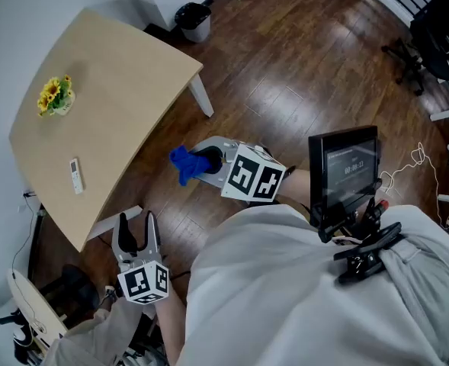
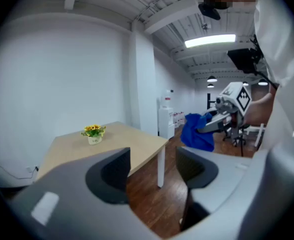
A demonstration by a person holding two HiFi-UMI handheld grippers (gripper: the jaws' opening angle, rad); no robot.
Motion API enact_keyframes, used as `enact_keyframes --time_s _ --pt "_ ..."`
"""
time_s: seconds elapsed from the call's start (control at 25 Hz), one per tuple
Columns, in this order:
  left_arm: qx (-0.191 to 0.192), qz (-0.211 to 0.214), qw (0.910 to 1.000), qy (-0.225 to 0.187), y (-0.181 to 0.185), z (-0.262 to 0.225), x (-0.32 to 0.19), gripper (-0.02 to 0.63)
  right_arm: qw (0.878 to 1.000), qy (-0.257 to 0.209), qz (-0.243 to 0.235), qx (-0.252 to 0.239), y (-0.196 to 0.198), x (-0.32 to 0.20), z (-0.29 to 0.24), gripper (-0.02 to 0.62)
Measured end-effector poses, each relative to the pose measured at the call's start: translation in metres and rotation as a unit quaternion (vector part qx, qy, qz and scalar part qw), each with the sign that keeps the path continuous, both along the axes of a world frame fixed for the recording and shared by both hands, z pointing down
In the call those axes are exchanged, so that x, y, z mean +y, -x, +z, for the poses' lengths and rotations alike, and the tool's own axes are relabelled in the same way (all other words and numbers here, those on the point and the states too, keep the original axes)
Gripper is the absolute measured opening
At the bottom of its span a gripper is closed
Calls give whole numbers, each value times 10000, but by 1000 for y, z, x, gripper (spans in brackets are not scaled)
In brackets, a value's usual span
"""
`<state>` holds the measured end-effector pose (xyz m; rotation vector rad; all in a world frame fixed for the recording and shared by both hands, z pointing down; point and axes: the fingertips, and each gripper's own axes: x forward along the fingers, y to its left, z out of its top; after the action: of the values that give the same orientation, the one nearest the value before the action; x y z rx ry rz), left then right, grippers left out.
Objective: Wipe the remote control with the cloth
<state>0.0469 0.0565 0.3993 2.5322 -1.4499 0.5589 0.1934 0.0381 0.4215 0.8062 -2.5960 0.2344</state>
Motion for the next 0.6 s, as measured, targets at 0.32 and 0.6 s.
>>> enact_keyframes --time_s 0.32,0.6 --pt "491 205 9986 7 44 -6 90 299 9997 -48 37 231 48 76 -11 80" --pt "666 240 9975 31 68 -5 147 287 9990 -221 32 400 75 131 -23 80"
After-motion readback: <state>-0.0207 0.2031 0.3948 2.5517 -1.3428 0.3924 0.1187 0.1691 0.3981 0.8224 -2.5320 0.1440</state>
